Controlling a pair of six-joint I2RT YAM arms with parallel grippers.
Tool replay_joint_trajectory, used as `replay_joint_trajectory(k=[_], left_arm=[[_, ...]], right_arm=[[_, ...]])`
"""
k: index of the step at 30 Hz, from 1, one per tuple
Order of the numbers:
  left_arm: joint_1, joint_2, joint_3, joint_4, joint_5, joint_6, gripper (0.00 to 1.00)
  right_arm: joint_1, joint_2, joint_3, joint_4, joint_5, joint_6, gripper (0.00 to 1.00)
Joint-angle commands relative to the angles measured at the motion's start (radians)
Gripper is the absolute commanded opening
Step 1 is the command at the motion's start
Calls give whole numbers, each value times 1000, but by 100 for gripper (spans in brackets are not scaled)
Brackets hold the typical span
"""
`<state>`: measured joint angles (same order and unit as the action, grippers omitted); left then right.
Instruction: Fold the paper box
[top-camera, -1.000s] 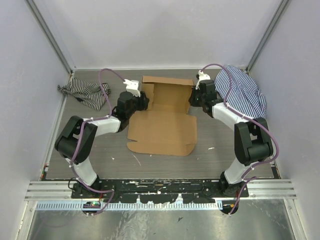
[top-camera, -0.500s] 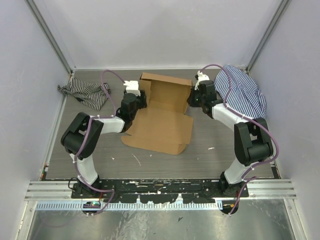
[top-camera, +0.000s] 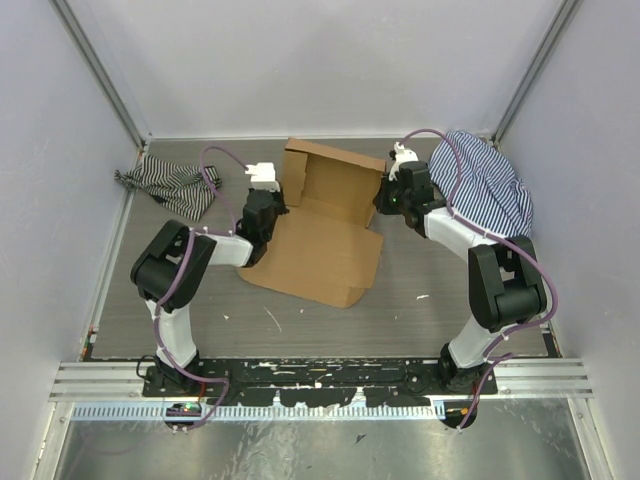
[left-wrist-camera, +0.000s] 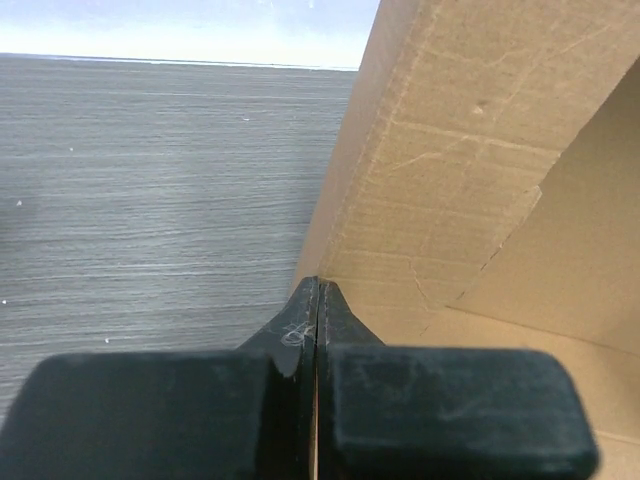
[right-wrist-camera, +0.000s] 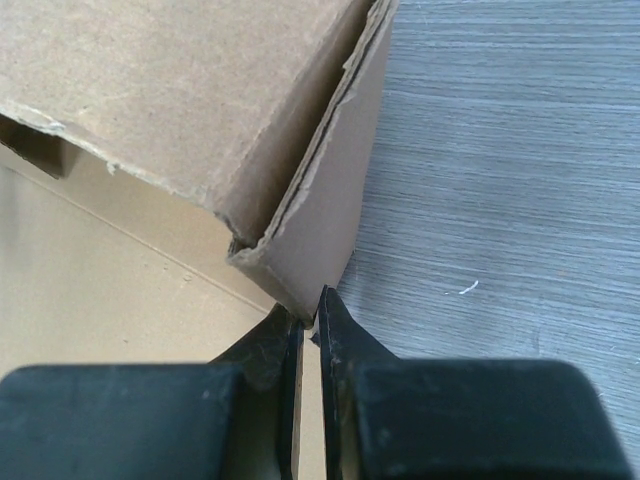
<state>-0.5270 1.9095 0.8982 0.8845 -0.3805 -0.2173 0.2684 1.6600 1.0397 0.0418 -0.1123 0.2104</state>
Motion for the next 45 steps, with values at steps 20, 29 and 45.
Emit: replay_joint_trajectory(k=[20, 29, 45], left_arm=[[125, -36, -105, 166, 205, -43, 57], [54, -43, -74, 58, 39, 38, 37], [-78, -10, 50, -113, -347, 164, 0]], right_arm=[[16, -33, -4, -11, -57, -43, 4], [25, -35, 7, -35, 31, -16, 3], [159, 11, 72, -119, 189, 59, 3]])
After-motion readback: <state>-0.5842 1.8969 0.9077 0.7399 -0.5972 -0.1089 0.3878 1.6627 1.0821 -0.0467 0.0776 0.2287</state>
